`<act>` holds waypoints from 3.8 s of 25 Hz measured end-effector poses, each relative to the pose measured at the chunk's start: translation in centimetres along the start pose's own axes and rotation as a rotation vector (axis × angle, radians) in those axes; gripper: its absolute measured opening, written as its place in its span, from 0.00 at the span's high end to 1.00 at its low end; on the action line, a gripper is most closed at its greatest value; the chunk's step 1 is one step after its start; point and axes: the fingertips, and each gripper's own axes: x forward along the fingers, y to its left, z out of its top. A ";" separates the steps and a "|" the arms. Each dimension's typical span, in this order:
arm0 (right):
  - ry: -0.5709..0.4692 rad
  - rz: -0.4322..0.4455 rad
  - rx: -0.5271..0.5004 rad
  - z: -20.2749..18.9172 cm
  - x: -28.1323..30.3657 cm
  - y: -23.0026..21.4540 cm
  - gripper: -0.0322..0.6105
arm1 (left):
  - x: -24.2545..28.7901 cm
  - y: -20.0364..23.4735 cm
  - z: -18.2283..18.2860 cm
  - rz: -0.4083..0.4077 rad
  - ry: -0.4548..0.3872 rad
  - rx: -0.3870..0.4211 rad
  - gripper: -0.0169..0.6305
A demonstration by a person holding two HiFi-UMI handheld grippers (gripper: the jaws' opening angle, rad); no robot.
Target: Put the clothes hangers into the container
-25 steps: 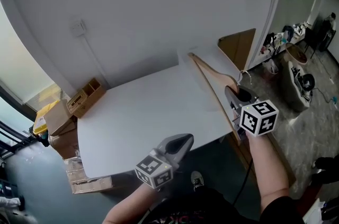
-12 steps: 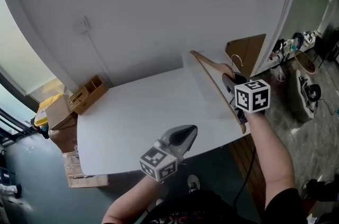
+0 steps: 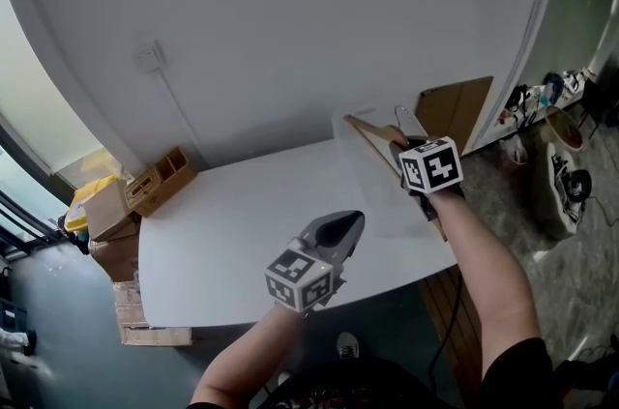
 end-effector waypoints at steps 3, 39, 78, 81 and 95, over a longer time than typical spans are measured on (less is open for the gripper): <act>0.061 -0.009 -0.028 -0.4 1.7 -0.7 0.86 | 1.9 0.8 0.1 0.008 0.010 0.002 0.97; 0.348 0.039 -0.586 -6.9 13.9 2.8 0.86 | 3.8 5.0 -4.1 0.124 0.089 -0.063 0.97; 0.312 0.169 -0.521 -6.2 11.0 5.3 0.72 | 3.5 7.0 -6.0 0.076 0.109 -0.105 0.97; 0.231 0.169 -0.471 -4.8 8.7 5.9 0.73 | 2.3 6.6 -5.6 0.080 0.103 -0.100 0.97; -0.144 0.127 -0.086 -4.8 -4.7 13.4 0.95 | -6.3 3.3 -4.6 0.070 0.078 -0.079 0.97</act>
